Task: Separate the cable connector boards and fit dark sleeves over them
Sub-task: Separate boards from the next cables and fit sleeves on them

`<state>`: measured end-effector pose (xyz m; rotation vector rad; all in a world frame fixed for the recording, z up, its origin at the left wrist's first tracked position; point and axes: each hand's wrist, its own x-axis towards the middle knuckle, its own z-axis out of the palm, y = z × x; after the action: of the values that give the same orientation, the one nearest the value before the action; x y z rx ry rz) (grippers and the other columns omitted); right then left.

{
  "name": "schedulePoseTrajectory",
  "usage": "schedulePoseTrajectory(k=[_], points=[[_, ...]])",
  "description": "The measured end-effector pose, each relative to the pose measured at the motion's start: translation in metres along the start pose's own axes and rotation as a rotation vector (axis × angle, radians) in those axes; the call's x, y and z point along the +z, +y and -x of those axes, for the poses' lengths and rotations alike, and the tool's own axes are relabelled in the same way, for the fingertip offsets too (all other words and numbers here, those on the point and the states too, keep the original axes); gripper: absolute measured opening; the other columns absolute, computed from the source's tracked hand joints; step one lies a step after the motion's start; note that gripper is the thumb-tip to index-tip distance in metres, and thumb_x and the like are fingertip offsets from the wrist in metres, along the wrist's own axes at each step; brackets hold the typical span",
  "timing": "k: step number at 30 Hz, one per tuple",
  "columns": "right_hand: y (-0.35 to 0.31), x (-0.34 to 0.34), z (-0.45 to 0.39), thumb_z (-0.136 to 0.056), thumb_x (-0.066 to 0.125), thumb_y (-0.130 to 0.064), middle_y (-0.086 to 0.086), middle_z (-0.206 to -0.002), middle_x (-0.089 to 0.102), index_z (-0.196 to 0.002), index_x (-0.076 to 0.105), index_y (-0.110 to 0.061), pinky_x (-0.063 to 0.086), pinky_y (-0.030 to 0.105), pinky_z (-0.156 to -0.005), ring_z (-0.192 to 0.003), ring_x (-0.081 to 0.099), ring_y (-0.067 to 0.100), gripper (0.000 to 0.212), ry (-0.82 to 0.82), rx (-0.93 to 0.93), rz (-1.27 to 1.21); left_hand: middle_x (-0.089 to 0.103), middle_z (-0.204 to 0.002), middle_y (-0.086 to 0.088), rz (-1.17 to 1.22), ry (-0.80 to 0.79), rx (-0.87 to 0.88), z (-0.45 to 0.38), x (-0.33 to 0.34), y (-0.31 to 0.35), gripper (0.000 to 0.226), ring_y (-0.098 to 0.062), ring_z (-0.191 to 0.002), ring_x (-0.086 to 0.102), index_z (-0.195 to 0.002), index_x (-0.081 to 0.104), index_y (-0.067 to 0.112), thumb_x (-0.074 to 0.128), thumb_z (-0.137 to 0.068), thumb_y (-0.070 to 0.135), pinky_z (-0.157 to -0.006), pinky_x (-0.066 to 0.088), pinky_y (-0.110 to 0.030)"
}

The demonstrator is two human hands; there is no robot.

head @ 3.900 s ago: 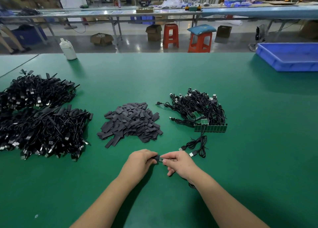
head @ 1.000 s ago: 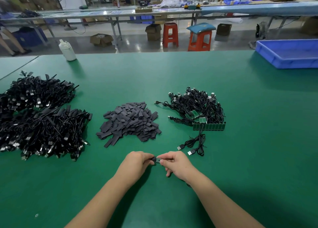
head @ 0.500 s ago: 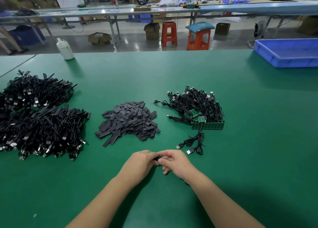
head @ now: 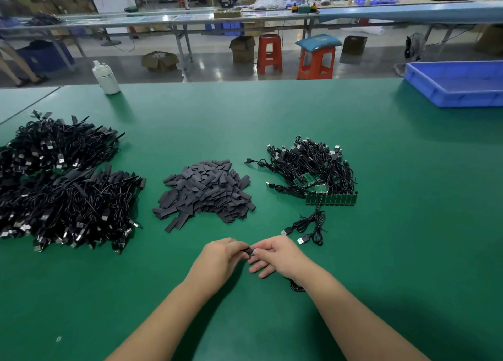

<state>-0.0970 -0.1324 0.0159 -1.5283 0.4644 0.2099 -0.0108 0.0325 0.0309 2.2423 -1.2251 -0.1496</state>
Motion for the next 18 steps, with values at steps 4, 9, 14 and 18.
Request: schedulePoseTrajectory(k=[4, 9, 14, 18], points=[[-0.001, 0.000, 0.001, -0.101, 0.050, -0.004, 0.015, -0.096, 0.070, -0.118, 0.063, 0.005, 0.059, 0.024, -0.061, -0.073, 0.072, 0.014, 0.023, -0.019, 0.008, 0.018, 0.071, -0.097, 0.002, -0.027, -0.019, 0.018, 0.000, 0.003, 0.002, 0.020, -0.015, -0.091, 0.066, -0.111, 0.073, 0.019, 0.060, -0.096, 0.018, -0.085, 0.049, -0.027], [-0.004, 0.002, 0.001, -0.102, 0.045, -0.001, 0.014, -0.098, 0.066, -0.130, 0.056, 0.005, 0.058, 0.024, -0.064, -0.070, 0.070, 0.009, 0.030, -0.040, 0.020, 0.033, 0.070, -0.100, 0.002, -0.093, -0.046, 0.019, -0.002, 0.010, 0.001, 0.024, -0.017, -0.092, 0.066, -0.117, 0.069, 0.023, 0.057, -0.097, 0.023, -0.085, 0.049, -0.030], [-0.003, 0.003, 0.004, -0.102, 0.045, 0.000, 0.017, -0.099, 0.066, -0.152, 0.025, 0.000, 0.057, 0.023, -0.059, -0.069, 0.071, 0.010, 0.053, -0.029, 0.004, 0.041, 0.065, -0.106, -0.001, -0.296, -0.165, 0.043, -0.008, 0.013, 0.001, 0.027, -0.023, -0.098, 0.062, -0.121, 0.060, 0.023, 0.047, -0.099, 0.031, -0.085, 0.046, -0.033], [-0.004, 0.003, 0.005, -0.103, 0.041, 0.002, 0.015, -0.101, 0.066, -0.145, 0.040, 0.001, 0.056, 0.023, -0.057, -0.067, 0.070, 0.007, 0.042, -0.033, -0.001, 0.059, 0.057, -0.104, -0.002, -0.435, -0.241, 0.055, -0.011, 0.015, 0.001, 0.031, -0.026, -0.095, 0.060, -0.127, 0.052, 0.023, 0.046, -0.097, 0.027, -0.080, 0.044, -0.035]])
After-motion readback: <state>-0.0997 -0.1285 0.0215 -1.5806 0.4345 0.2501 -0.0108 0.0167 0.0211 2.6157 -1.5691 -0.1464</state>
